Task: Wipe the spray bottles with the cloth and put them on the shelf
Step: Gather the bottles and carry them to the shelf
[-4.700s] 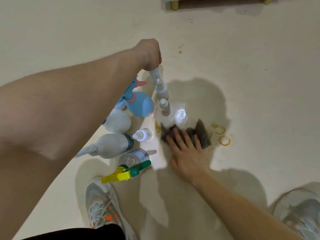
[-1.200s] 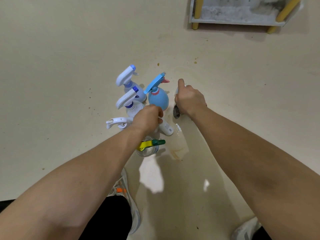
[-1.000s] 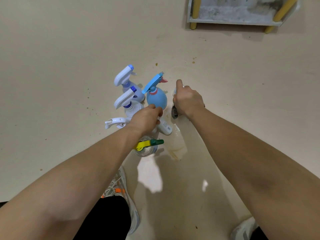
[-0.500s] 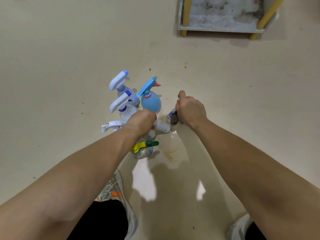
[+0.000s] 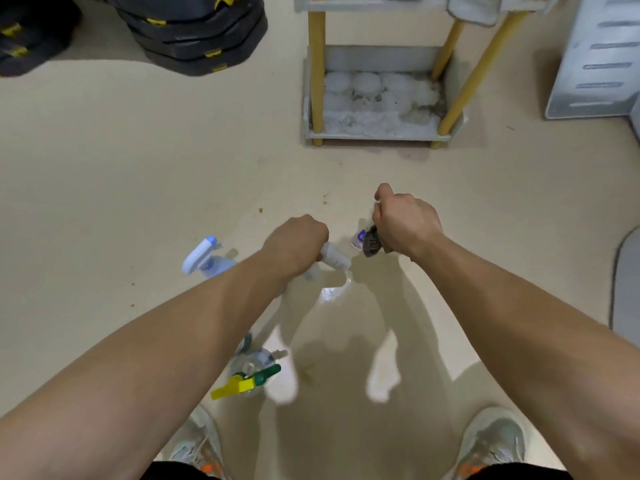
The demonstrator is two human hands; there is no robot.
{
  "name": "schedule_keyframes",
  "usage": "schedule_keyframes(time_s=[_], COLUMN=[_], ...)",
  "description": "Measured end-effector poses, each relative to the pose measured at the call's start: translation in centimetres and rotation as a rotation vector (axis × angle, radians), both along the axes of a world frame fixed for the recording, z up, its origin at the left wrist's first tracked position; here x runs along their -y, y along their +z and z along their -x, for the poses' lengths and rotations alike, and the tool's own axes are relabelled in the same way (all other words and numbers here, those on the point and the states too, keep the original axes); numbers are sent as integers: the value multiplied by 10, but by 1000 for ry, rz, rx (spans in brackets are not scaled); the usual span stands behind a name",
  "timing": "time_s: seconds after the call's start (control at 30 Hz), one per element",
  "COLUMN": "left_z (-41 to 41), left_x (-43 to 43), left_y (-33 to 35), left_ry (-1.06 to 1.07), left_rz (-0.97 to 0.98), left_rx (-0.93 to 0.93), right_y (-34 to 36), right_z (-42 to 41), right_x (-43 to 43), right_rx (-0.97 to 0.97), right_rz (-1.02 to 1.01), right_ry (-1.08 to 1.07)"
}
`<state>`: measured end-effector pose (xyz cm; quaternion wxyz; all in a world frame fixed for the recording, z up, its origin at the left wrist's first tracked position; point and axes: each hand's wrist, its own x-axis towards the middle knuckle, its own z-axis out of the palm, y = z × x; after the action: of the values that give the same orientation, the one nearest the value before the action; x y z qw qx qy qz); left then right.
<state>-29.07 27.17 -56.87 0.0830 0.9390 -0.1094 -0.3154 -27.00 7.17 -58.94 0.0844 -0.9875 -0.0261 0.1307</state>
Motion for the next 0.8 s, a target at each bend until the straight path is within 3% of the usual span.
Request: schedule_keyframes(time_s=[0.17,0.33,0.53,0.8], left_z=[-14,-24,-47,-112], left_x=[25,52,107,182], left_y=[107,273,479,661], left_ry=[162,257,124,84], left_rz=[195,255,47,2], left_rx=[-279,-382,-148,-23], right_y=[109,271,471,652], right_z=[-7,-7,-24,-90], right_x=[32,69,124,186], right_rx=[-21,-71,-40,62], right_rz=[-10,-52,-110,-66], right_ry=[-15,-21,-37,115])
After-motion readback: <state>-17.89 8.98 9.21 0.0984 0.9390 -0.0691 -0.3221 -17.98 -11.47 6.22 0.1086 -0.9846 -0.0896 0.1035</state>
